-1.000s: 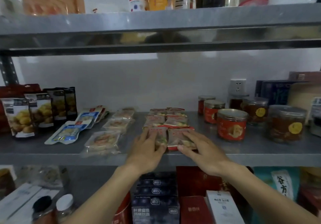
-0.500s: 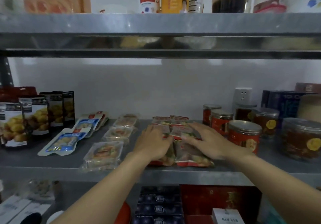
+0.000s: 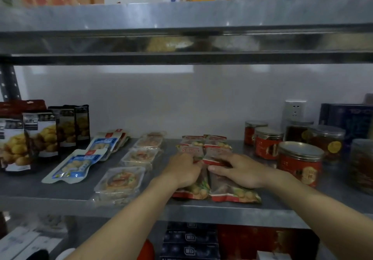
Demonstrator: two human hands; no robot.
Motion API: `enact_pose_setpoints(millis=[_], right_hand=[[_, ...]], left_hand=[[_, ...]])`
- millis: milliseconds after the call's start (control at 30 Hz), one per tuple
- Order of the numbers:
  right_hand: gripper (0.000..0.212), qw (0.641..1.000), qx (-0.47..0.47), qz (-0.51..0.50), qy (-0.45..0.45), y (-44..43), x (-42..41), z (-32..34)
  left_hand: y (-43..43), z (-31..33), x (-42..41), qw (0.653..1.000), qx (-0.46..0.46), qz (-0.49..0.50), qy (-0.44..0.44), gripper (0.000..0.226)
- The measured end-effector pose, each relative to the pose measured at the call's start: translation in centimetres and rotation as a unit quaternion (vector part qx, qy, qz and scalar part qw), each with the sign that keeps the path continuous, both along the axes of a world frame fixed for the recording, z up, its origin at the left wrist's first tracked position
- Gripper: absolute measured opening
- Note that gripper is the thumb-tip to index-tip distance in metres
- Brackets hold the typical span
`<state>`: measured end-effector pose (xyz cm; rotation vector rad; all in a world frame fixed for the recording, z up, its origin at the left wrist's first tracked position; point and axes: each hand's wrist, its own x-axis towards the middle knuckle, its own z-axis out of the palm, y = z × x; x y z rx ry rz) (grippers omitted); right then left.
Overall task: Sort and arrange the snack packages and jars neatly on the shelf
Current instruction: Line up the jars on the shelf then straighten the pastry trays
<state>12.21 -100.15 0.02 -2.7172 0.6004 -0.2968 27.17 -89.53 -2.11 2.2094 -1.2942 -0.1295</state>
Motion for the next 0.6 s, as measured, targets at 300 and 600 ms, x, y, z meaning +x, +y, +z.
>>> enact_pose_setpoints(millis=[300, 600], right_hand=[[0.050, 0.995, -0.063, 0.034, -0.069, 3.6, 1.9, 2.9], [0.069, 0.980, 0.116, 0.012, -0.163, 14.3, 7.0, 1.4]], left_hand=[[4.3, 2.8, -0.6, 0.986, -0.057, 0.053, -0.147, 0.037], [15.2, 1.9, 5.1, 0.970, -0.191, 0.150, 0.017, 0.049]])
